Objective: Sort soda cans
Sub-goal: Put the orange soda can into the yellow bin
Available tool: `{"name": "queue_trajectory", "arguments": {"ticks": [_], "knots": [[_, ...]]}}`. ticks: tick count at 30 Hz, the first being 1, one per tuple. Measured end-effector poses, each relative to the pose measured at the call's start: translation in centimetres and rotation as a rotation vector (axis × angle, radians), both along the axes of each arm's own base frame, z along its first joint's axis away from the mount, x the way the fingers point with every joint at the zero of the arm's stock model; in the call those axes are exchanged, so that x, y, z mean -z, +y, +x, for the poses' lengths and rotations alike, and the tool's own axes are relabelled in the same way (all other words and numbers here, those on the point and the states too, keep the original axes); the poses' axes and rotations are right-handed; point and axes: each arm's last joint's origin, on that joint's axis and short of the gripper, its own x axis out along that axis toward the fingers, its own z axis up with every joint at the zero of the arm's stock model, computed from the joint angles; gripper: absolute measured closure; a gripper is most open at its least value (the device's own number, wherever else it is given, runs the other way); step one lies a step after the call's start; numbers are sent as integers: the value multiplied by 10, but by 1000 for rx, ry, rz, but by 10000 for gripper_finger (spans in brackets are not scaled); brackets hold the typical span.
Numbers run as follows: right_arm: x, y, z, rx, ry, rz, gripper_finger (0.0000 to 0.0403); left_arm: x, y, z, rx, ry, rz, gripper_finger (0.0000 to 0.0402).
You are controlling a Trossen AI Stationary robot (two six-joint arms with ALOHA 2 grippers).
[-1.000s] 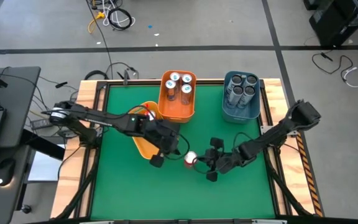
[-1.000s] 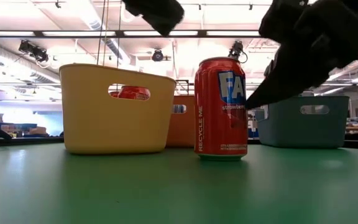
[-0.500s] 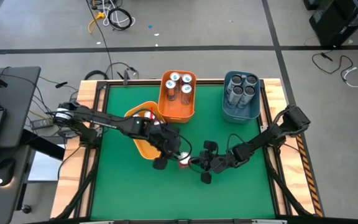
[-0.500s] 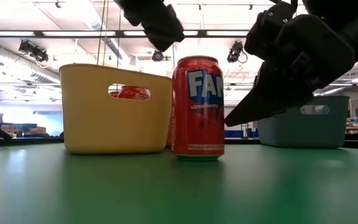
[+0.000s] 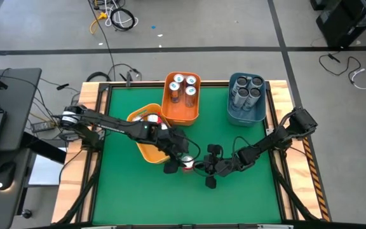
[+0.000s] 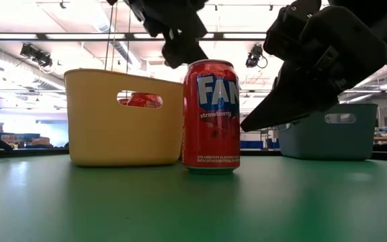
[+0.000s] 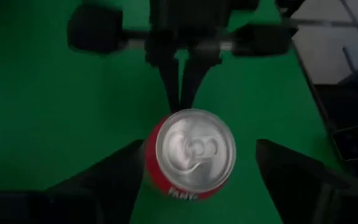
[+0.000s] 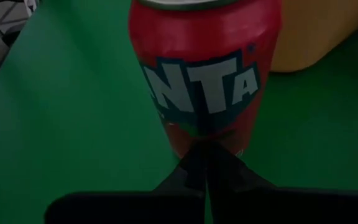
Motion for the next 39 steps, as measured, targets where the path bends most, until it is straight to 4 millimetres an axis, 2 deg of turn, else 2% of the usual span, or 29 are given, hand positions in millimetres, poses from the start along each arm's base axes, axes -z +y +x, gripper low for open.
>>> {"name": "queue_trajectory", "arguments": {"ticks": [9, 14, 24, 29, 34, 39], "knots": [[0, 0, 0, -1, 6, -2, 402, 16, -15, 21, 41, 75, 54, 49], [0, 0, 0, -2, 6, -1, 402, 20, -21, 25, 49, 95, 69, 43], [1, 0, -1, -1, 11, -3, 402, 39, -28, 28, 82, 140, 134, 42], [1, 0, -1, -1, 11, -4, 402, 39, -30, 29, 83, 131, 145, 56], [1, 0, -1, -1, 11, -3, 402, 35, -30, 31, 74, 123, 149, 108], [1, 0, -1, -1, 11, -2, 402, 19, -28, 33, 82, 128, 166, 108]]}}
